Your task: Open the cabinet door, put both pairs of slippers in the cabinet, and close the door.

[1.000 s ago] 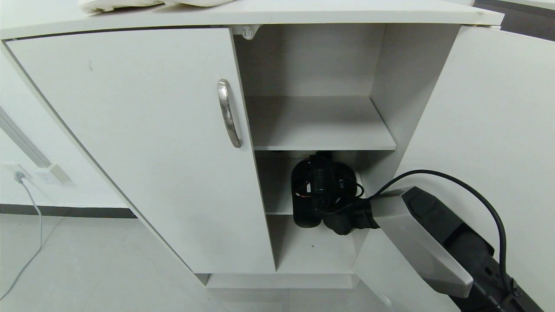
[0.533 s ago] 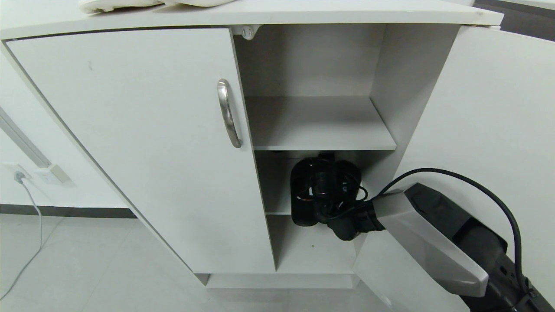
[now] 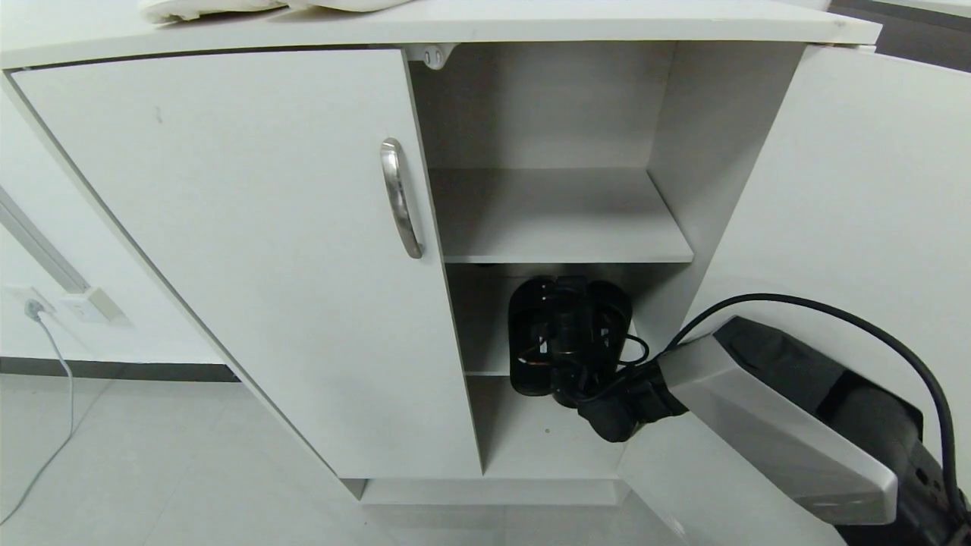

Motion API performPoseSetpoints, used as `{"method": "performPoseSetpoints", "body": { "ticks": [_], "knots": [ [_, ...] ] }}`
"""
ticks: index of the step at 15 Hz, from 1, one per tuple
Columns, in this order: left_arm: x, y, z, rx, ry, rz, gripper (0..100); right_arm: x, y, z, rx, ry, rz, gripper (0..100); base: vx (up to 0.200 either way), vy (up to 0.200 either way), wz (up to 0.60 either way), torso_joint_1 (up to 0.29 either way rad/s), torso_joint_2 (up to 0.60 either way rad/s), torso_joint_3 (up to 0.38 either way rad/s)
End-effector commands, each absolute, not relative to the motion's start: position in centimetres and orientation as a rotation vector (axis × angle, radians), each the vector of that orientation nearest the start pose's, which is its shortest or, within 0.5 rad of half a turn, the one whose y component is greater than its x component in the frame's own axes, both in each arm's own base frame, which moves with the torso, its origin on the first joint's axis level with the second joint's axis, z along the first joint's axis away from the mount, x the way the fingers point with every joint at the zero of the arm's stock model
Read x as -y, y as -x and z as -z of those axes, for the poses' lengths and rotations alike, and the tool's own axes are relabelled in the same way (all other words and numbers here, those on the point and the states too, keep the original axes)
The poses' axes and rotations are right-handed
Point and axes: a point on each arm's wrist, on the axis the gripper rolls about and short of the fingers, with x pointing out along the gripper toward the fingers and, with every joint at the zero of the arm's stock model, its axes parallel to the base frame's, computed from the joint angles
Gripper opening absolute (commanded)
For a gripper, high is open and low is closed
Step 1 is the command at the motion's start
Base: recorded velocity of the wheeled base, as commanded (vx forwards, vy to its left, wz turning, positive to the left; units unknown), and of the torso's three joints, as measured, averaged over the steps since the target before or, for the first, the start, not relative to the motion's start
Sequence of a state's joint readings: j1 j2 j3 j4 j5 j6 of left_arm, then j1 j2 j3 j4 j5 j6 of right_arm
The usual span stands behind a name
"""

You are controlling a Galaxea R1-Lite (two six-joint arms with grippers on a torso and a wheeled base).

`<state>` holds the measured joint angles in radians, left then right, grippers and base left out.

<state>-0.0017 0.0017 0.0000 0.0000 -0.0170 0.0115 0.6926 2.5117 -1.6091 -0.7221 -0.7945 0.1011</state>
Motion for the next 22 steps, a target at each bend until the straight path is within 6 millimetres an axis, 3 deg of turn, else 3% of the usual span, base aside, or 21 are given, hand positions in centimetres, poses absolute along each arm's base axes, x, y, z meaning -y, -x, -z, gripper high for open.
{"method": "performPoseSetpoints", "body": {
  "ticks": [1,7,9,18,22],
  "knots": [
    [0.0,2.3,-7.6,-0.003,-0.011,0.018,0,-31.3,-36.7,-8.7,-0.103,0.003,0.062,100,0.000,0.000,0.00,0.000,0.00,0.000],
    [0.0,2.3,-7.6,-0.003,-0.008,0.018,0,-30.1,-32.5,-7.9,-0.097,0.014,0.016,100,0.000,0.000,0.00,0.000,0.00,0.000],
    [0.0,2.3,-7.6,-0.003,-0.009,0.018,0,-30.0,-32.0,-7.7,-0.099,0.015,0.007,100,0.000,0.000,0.00,0.000,0.00,0.000],
    [0.0,2.3,-7.6,-0.003,-0.008,0.020,0,-30.6,-31.1,-8.2,-0.093,0.013,-0.016,100,-0.200,0.000,0.00,0.001,0.00,0.003],
    [0.0,2.3,-7.6,-0.001,-0.009,0.018,0,-30.3,-30.9,-8.5,-0.094,0.013,-0.018,100,0.000,0.000,0.00,0.000,0.00,0.000]
  ]
}}
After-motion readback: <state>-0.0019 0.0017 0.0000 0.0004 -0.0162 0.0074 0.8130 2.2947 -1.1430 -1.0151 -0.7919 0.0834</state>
